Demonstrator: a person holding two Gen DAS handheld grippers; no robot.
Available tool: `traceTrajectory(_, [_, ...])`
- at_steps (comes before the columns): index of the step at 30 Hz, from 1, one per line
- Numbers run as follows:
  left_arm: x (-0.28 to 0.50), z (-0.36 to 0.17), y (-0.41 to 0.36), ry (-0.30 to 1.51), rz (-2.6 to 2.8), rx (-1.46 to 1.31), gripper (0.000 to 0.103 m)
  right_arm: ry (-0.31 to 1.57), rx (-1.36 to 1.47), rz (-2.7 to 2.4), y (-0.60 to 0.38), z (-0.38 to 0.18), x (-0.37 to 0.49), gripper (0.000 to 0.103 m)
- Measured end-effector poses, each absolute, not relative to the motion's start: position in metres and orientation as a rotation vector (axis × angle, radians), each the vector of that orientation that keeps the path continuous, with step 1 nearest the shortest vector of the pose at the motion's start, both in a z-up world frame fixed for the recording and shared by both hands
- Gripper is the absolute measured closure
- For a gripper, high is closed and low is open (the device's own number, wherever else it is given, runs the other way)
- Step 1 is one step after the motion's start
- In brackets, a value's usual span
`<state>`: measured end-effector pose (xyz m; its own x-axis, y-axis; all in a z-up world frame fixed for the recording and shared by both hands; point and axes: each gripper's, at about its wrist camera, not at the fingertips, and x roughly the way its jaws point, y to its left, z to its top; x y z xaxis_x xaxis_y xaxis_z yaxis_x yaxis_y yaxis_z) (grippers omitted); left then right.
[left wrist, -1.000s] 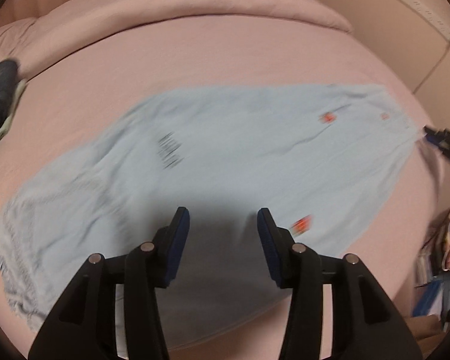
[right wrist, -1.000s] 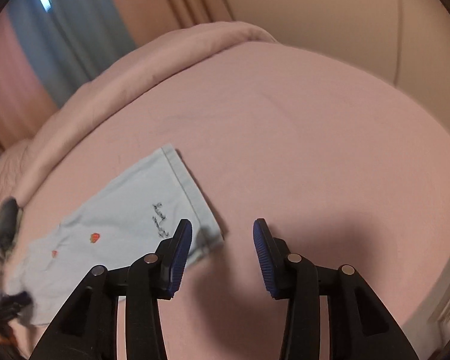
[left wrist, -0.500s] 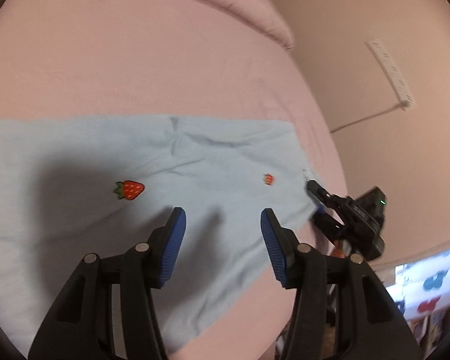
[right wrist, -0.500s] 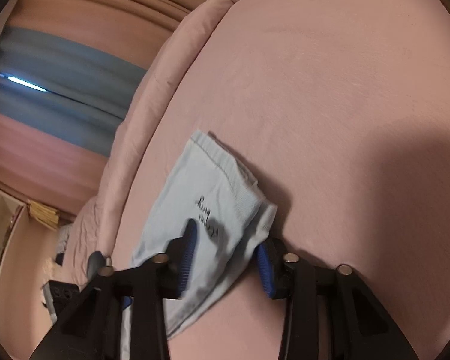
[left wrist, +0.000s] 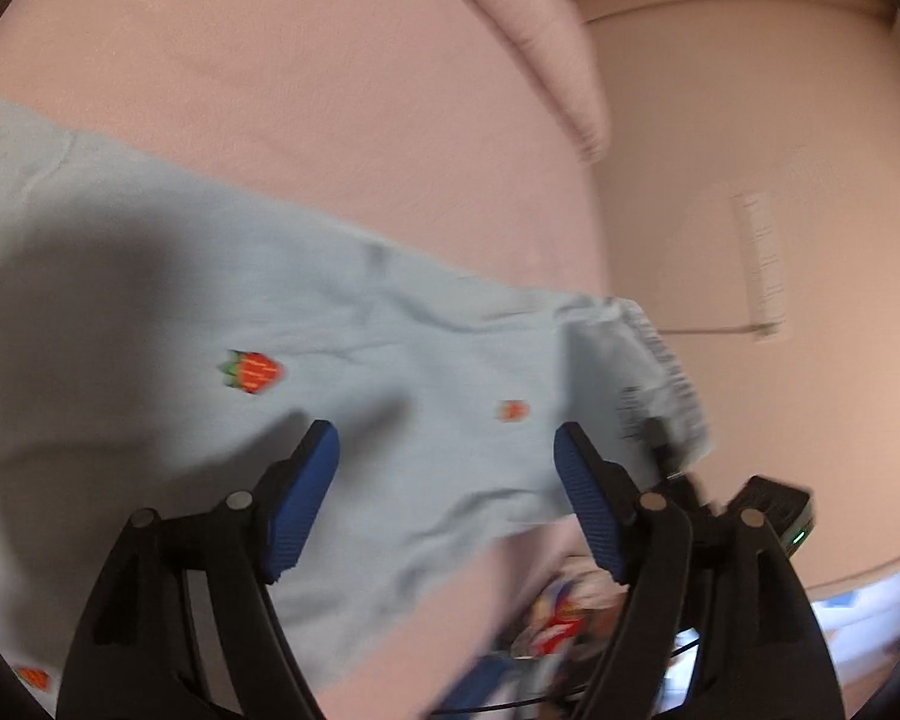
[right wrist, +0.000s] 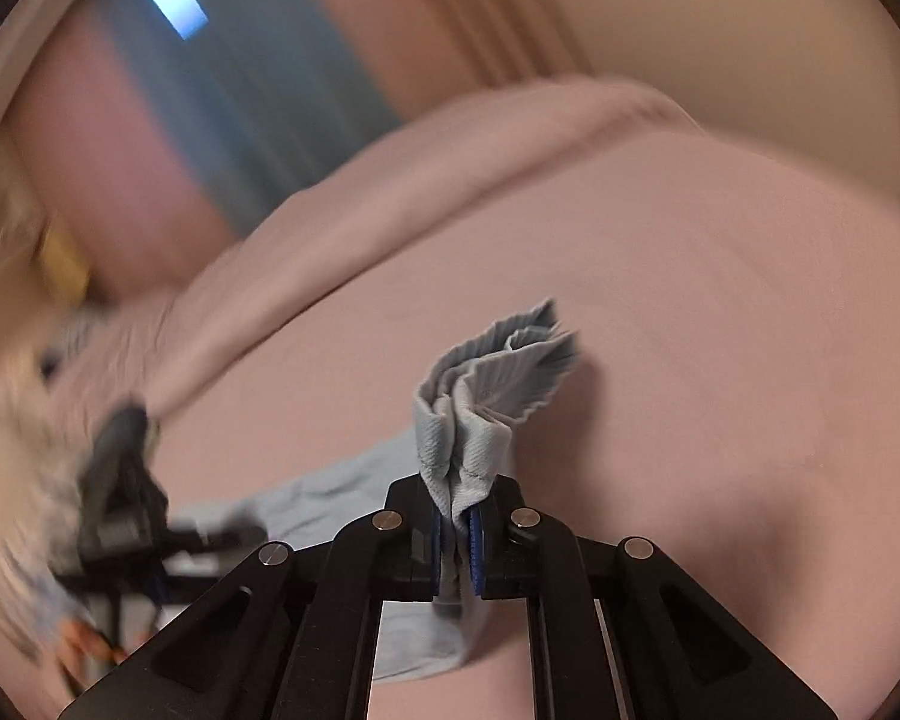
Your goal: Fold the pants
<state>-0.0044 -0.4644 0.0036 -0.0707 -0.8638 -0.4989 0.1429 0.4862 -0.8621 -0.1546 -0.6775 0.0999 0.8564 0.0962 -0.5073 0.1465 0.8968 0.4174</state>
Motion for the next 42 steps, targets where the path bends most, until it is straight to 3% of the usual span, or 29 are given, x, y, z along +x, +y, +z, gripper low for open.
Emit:
traceTrajectory(2, [-0.009,0.015,-0.455,1.363,-0.995,-0.737,0.024,0.549,0.369,0.023,-0.645,0.106,-0.147,0.093])
traceTrajectory(4, [-0.01,0.021,-0.455,1.344,-1.03,-0.778,0.013,0.55,0.291,0.061,-0.614,0.106,-0.14,0.093])
traceTrajectory(12, [-0.008,0.002,-0.45,1.406,-1.044,-0.91,0.014,0.604,0.038,0.223,-0.502,0.081,-0.121,0.093])
traceTrajectory(14, [-0.004,0.0,-0.425,1.405,-0.961,-0.884,0.03,0.623,-0.044,0.213,-0.482,0.073,-0.118,0.093])
traceTrajectory(16, [-0.001,-0.003,-0.409,1.402,-0.919,-0.863,0.072,0.628,-0.082,0.215,-0.471,0.069,-0.12,0.093])
traceTrajectory(19, [0.001,0.002,-0.386,1.356,-0.883,-0.828,0.093,0.619,-0.104,0.225,-0.458,0.072,-0.119,0.093])
traceTrajectory(26, [0.005,0.031,-0.337,1.183,-0.837,-0.711,0.094,0.563,-0.144,0.31,-0.417,0.08,-0.123,0.093])
traceTrajectory(32, [0.012,0.005,-0.299,1.181,-0.691,-0.659,0.093,0.653,-0.172,0.398,-0.383,0.051,-0.106,0.092])
traceTrajectory(33, [0.015,0.001,-0.3,1.187,-0.668,-0.645,0.093,0.677,-0.152,0.418,-0.382,0.046,-0.102,0.09])
traceTrajectory(35, [0.013,-0.007,-0.295,1.2,-0.613,-0.63,0.092,0.742,-0.093,0.473,-0.386,0.036,-0.095,0.066])
traceTrajectory(37, [0.013,-0.008,-0.287,1.195,-0.589,-0.635,0.083,0.772,-0.062,0.51,-0.392,0.036,-0.095,0.053])
traceTrajectory(42, [0.007,0.018,-0.273,1.134,-0.603,-0.577,0.073,0.731,0.031,0.585,-0.437,0.064,-0.112,0.052])
